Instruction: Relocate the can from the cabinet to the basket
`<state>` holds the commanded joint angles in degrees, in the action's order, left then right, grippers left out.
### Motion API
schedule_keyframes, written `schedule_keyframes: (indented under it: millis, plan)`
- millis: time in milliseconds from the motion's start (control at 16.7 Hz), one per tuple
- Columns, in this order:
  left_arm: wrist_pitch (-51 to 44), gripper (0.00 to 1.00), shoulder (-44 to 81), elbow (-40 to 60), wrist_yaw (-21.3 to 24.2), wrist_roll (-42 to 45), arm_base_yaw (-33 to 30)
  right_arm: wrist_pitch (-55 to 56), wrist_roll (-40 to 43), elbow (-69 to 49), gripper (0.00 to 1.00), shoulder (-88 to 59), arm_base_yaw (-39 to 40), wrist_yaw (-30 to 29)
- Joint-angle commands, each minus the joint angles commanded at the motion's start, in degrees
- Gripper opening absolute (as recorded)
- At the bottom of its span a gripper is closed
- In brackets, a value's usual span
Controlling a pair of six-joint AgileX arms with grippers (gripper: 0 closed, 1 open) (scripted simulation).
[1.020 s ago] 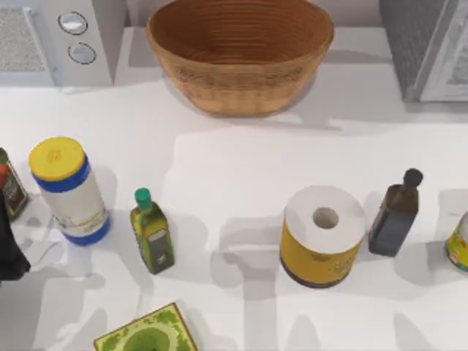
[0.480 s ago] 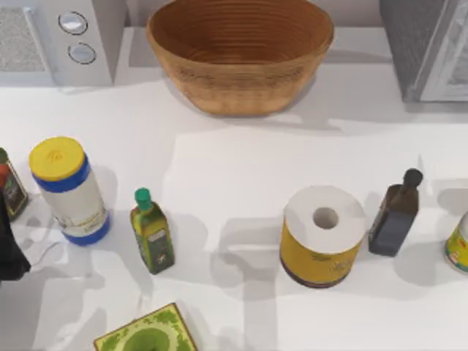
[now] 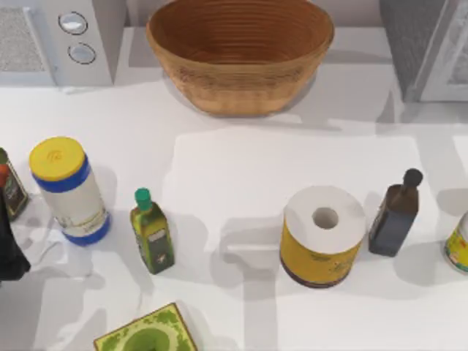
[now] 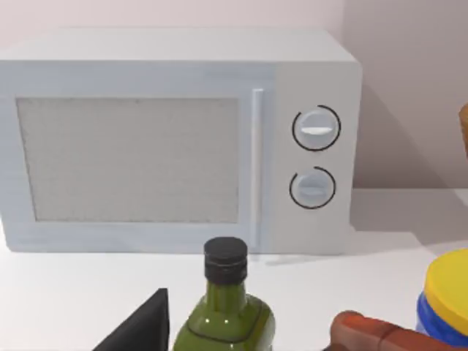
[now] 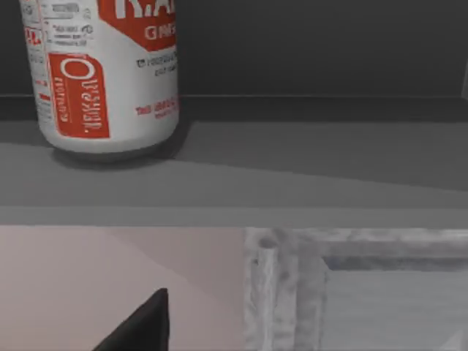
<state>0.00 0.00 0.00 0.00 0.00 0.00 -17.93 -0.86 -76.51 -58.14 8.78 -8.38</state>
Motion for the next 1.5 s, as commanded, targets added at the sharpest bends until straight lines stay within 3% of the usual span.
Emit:
schedule_keyframes:
  millis: [420,900,1320,1500]
  plan:
    - [0.0,1.0,0.0,0.0,0.0,0.0,0.0,-5.45,-0.04,-21.25,1.0,-16.33,1.68,-2.64]
    - [0.0,1.0,0.0,0.0,0.0,0.0,0.0,-5.8,0.02,-23.35,1.0,-17.9,1.76,-3.02]
    - [0.0,1.0,0.0,0.0,0.0,0.0,0.0,-2.77,0.08,-30.2,1.0,-27.75,13.71,-15.41]
    - [0.0,1.0,0.0,0.0,0.0,0.0,0.0,-2.43,0.05,-30.69,1.0,-28.52,14.55,-16.29]
